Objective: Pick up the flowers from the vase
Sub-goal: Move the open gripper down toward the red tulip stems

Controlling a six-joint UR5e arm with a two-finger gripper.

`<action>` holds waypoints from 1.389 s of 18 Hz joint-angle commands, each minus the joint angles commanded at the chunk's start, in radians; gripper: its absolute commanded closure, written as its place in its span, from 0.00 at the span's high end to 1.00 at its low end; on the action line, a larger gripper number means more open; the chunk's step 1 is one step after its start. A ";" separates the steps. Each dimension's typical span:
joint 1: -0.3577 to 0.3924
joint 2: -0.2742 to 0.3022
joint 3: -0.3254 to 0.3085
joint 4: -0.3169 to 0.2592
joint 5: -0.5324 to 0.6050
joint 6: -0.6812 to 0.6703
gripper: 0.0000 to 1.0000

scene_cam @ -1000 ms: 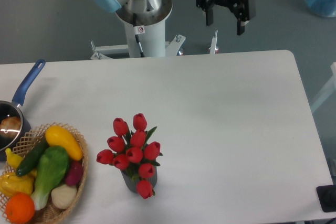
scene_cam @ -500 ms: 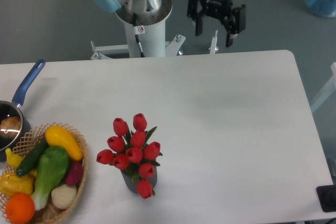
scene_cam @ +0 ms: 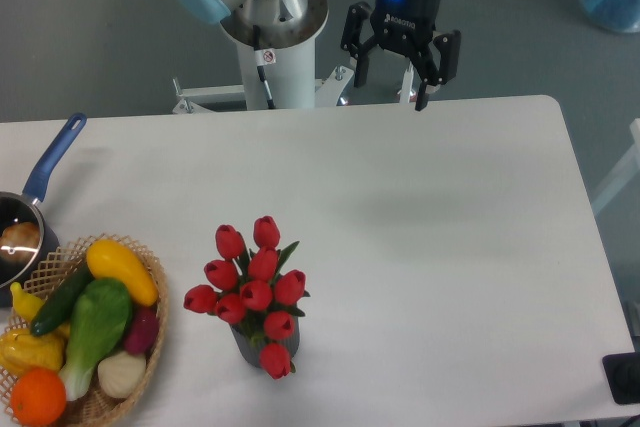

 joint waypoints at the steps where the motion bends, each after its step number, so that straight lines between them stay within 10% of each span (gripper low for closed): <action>1: 0.000 0.000 0.000 -0.002 0.002 0.000 1.00; 25: -0.053 -0.119 0.006 0.020 -0.035 -0.052 1.00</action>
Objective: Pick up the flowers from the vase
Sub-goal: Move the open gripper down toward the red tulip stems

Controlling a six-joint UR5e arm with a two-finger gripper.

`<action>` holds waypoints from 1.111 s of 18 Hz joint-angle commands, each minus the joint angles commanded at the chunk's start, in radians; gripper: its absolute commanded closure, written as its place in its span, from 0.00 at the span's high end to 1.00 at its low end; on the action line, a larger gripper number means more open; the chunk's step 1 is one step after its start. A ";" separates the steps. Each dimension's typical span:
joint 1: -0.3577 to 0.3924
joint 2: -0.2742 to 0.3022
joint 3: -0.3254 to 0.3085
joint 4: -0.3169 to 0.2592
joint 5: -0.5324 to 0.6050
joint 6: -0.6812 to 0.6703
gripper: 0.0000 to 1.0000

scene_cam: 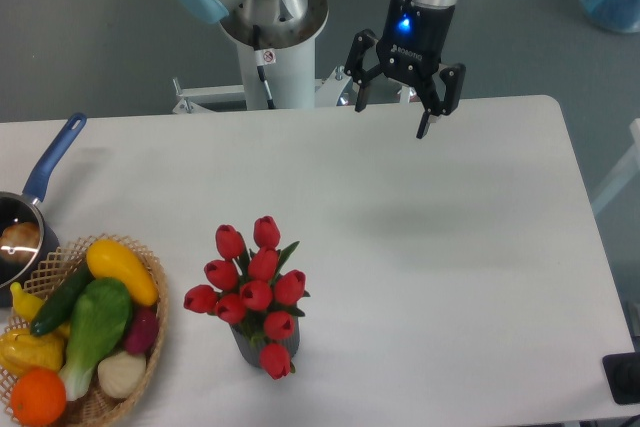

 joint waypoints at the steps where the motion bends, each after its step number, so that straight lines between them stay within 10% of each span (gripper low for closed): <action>1: -0.026 -0.025 0.009 0.011 0.000 -0.017 1.00; 5: -0.091 -0.080 0.000 0.161 0.009 -0.196 1.00; 20: -0.186 -0.249 0.032 0.344 -0.122 -0.299 1.00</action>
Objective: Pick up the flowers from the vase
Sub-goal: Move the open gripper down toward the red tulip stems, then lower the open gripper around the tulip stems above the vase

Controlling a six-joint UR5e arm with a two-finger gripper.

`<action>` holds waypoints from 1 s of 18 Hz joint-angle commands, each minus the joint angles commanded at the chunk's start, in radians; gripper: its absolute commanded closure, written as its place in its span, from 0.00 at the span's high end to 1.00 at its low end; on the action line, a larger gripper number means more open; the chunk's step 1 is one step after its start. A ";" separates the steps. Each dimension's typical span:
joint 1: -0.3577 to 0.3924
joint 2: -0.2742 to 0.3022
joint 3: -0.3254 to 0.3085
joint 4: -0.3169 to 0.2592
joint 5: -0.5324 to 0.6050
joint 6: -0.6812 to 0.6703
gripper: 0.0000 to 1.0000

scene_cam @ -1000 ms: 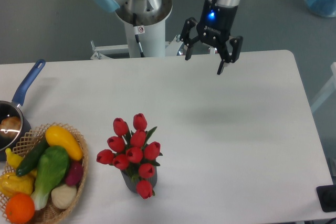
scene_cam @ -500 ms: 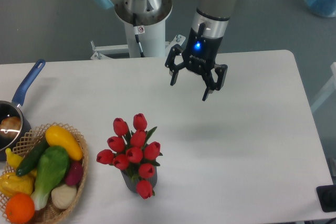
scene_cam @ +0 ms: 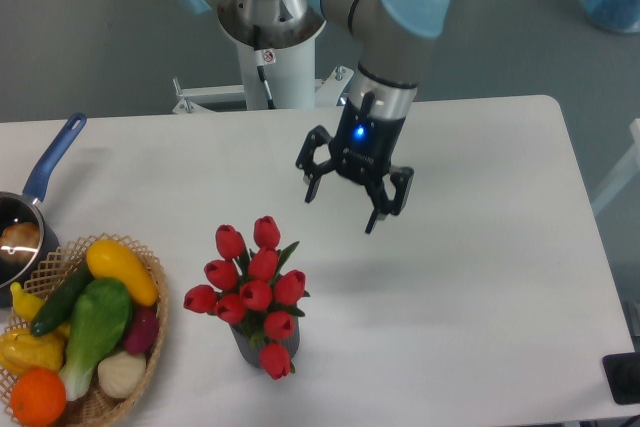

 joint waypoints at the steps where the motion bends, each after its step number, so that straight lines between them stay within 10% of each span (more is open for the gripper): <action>1: 0.002 -0.002 0.000 0.000 -0.035 -0.008 1.00; 18: -0.015 -0.055 0.038 0.041 -0.180 -0.003 1.00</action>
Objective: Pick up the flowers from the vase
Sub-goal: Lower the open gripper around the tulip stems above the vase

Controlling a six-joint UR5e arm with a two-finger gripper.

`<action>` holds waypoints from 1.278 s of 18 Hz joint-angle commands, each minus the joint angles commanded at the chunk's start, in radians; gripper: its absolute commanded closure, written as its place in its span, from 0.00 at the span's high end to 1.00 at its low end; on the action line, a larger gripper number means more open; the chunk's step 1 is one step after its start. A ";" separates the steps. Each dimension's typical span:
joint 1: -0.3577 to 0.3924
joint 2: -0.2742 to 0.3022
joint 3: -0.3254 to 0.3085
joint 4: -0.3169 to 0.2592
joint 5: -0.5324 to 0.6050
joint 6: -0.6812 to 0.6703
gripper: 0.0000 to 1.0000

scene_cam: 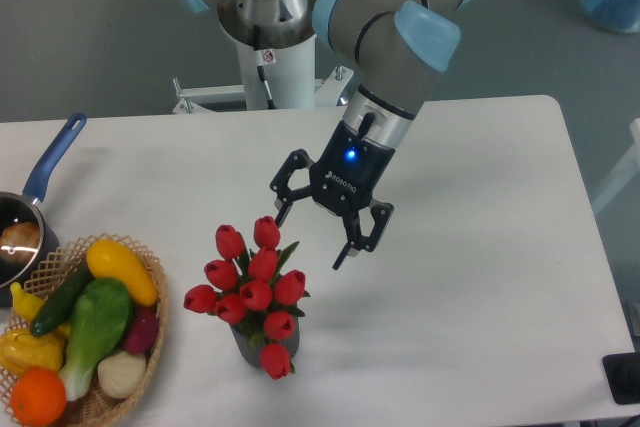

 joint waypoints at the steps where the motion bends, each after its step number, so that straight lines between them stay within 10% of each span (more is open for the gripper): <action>1: 0.000 -0.005 0.000 0.000 0.002 0.005 1.00; 23: -0.046 -0.064 -0.002 0.009 -0.072 0.063 1.00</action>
